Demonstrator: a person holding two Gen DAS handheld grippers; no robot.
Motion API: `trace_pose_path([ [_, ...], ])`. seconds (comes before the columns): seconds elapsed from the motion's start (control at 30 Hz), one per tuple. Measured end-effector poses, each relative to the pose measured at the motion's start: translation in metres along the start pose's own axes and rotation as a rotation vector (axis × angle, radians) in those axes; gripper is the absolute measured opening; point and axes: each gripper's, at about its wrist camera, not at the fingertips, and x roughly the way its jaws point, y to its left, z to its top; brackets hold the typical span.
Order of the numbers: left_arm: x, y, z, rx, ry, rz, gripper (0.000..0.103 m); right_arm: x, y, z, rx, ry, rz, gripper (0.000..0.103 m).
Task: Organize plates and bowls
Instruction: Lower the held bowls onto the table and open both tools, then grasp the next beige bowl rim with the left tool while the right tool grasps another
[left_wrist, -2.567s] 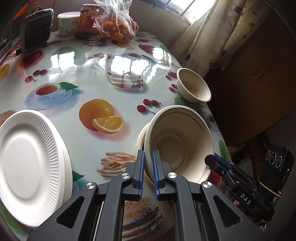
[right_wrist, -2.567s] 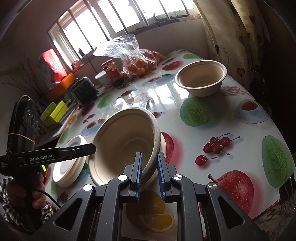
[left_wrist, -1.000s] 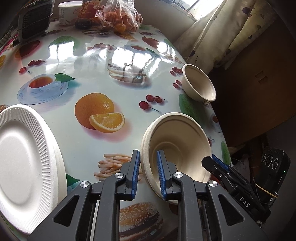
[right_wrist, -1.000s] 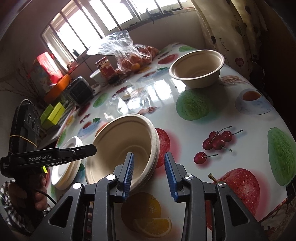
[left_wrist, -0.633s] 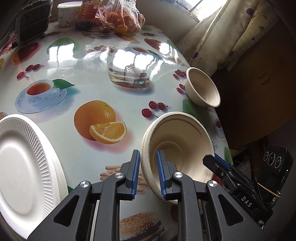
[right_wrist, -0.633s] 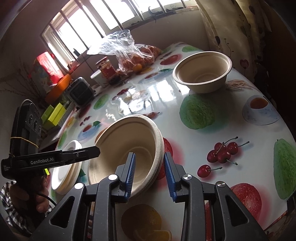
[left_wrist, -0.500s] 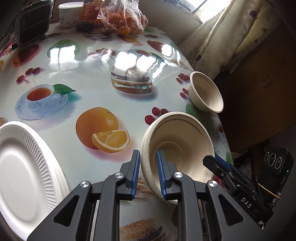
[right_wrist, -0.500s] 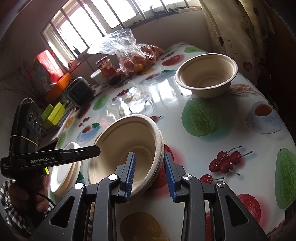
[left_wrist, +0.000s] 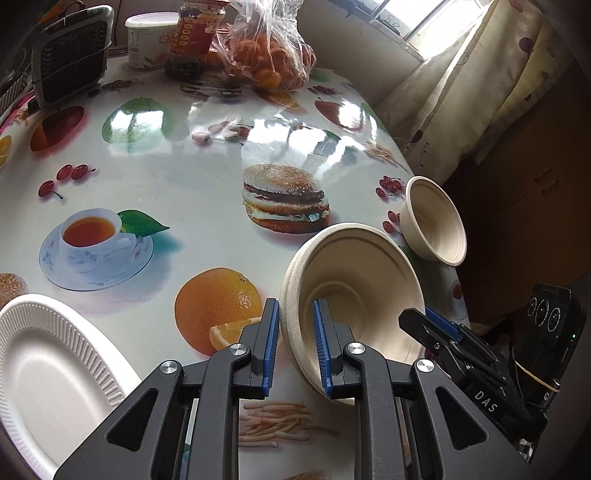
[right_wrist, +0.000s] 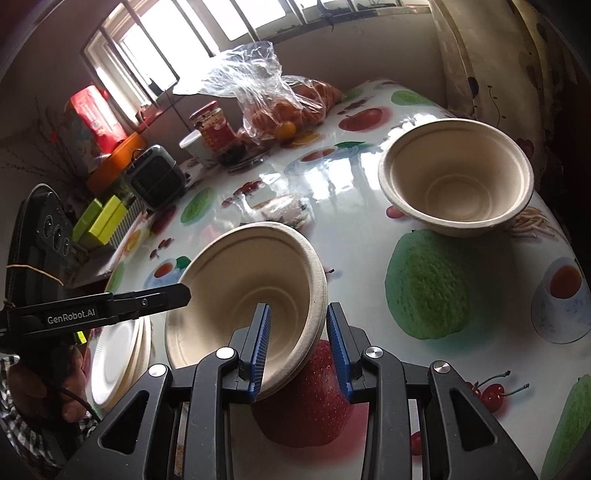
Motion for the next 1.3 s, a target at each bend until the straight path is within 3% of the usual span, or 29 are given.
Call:
trace_pose_path([
  [0.3, -0.003, 0.000, 0.003, 0.002, -0.009, 0.017, 0.020, -0.002, -0.007, -0.001, 0.021, 0.002, -0.011, 0.032],
  [0.5, -0.016, -0.005, 0.011, 0.007, -0.038, 0.043, 0.026, -0.019, -0.021, 0.002, 0.057, -0.029, -0.022, 0.040],
  [0.7, -0.037, -0.046, 0.034, 0.100, -0.088, 0.007, 0.026, -0.072, -0.035, 0.026, 0.023, -0.144, -0.099, 0.040],
  [0.83, -0.043, -0.079, 0.052, 0.132, -0.122, -0.068, 0.026, -0.110, -0.049, 0.049, 0.003, -0.229, -0.174, 0.040],
  [1.03, -0.015, -0.134, 0.060, 0.229, -0.094, -0.067, 0.026, -0.131, -0.078, 0.065, -0.007, -0.266, -0.261, 0.040],
  [1.17, 0.013, -0.146, 0.070, 0.218, -0.063, -0.075, 0.026, -0.121, -0.101, 0.068, 0.012, -0.248, -0.287, 0.040],
  [1.3, 0.039, -0.151, 0.077, 0.231, -0.047, -0.019, 0.026, -0.105, -0.122, 0.069, 0.043, -0.232, -0.288, 0.040],
])
